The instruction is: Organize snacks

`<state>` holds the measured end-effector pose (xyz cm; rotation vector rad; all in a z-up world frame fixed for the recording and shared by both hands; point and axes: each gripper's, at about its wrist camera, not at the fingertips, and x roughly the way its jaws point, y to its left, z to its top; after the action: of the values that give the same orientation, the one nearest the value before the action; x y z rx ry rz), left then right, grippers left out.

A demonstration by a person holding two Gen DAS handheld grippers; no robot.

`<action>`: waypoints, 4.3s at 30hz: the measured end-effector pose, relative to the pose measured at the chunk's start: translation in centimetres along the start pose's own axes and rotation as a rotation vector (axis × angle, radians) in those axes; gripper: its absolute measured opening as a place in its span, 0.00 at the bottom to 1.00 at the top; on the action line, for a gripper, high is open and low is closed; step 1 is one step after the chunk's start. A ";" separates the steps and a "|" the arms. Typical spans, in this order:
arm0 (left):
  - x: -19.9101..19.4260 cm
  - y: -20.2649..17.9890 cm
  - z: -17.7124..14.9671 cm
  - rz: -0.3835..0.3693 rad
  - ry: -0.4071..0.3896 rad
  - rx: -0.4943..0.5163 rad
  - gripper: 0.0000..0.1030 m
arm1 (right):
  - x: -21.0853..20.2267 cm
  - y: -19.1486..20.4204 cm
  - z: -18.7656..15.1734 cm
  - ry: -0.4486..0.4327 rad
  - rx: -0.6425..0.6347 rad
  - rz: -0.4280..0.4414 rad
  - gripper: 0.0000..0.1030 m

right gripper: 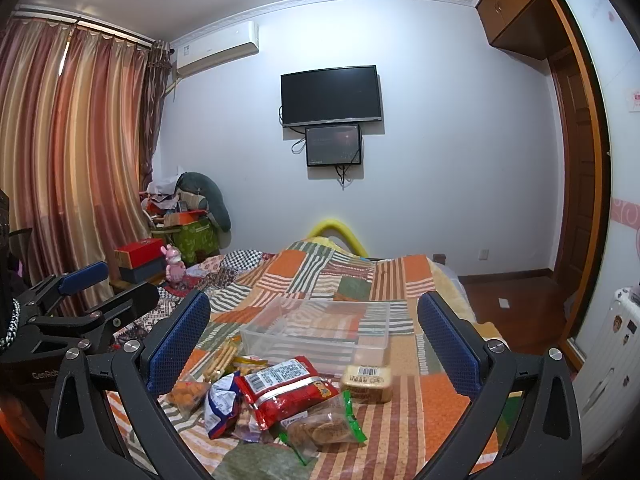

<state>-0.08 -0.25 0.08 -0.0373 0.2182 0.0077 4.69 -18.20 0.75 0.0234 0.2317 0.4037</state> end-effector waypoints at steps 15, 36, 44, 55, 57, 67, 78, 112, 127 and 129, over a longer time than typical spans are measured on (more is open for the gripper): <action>0.0 -0.1 -0.1 0.001 -0.003 0.001 1.00 | -0.3 0.0 0.1 -0.007 0.000 0.000 1.00; 0.5 0.5 -0.5 -0.039 0.019 -0.012 0.94 | 0.6 -0.3 -0.6 0.040 0.005 0.033 1.00; 2.7 3.2 -1.5 -0.021 0.124 -0.019 0.77 | 2.2 -0.8 -1.7 0.126 -0.021 0.057 0.87; 7.4 8.9 -6.0 0.069 0.350 0.021 0.71 | 6.2 -3.3 -5.2 0.344 0.005 0.059 0.79; 8.4 9.8 -7.3 0.069 0.397 0.010 0.71 | 7.1 -3.8 -6.1 0.392 0.022 0.058 0.79; 13.1 11.9 -14.2 0.017 0.608 -0.062 0.81 | 10.4 -4.4 -9.6 0.581 0.076 0.085 0.79; 16.0 11.7 -18.4 -0.014 0.735 -0.059 0.92 | 13.3 -3.1 -12.5 0.705 0.072 0.126 0.87; 12.7 11.4 -15.4 -0.019 0.571 -0.110 0.59 | 11.3 -3.9 -11.2 0.617 0.030 0.111 0.63; 13.9 8.8 -7.9 -0.068 0.404 -0.079 0.59 | 11.7 -4.5 -6.0 0.422 0.010 0.063 0.63; 14.6 8.4 -7.2 -0.075 0.388 -0.075 0.59 | 12.2 -4.4 -5.5 0.399 0.001 0.056 0.63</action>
<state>12.54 7.90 -10.38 -0.1224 0.6044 -0.0663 16.04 -17.58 -7.54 -0.0506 0.6253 0.4623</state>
